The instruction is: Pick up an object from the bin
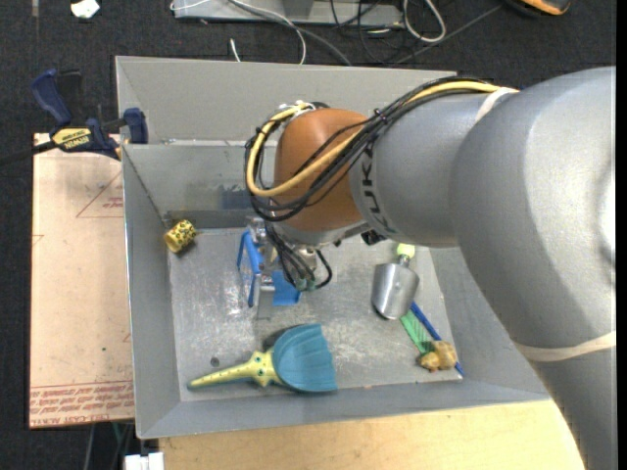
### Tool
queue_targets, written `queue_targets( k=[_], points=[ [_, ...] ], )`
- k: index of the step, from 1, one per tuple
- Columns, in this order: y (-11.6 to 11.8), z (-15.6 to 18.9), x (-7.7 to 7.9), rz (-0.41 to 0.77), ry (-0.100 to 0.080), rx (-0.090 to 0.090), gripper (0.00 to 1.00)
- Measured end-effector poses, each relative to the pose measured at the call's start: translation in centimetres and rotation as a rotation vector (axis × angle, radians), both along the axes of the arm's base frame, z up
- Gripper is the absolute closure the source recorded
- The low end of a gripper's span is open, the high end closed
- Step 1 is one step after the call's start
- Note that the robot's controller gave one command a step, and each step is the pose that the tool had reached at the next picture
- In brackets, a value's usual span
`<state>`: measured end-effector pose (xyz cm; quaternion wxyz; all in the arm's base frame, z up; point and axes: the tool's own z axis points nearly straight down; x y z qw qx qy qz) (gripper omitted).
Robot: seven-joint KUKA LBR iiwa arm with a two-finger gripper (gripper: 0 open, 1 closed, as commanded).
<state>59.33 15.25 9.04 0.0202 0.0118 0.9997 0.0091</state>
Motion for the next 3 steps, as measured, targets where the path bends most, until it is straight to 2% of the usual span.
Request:
queue_targets(
  k=[3],
  points=[
    [0.0,0.0,0.0,0.0,0.0,0.0,1.0]
  ],
)
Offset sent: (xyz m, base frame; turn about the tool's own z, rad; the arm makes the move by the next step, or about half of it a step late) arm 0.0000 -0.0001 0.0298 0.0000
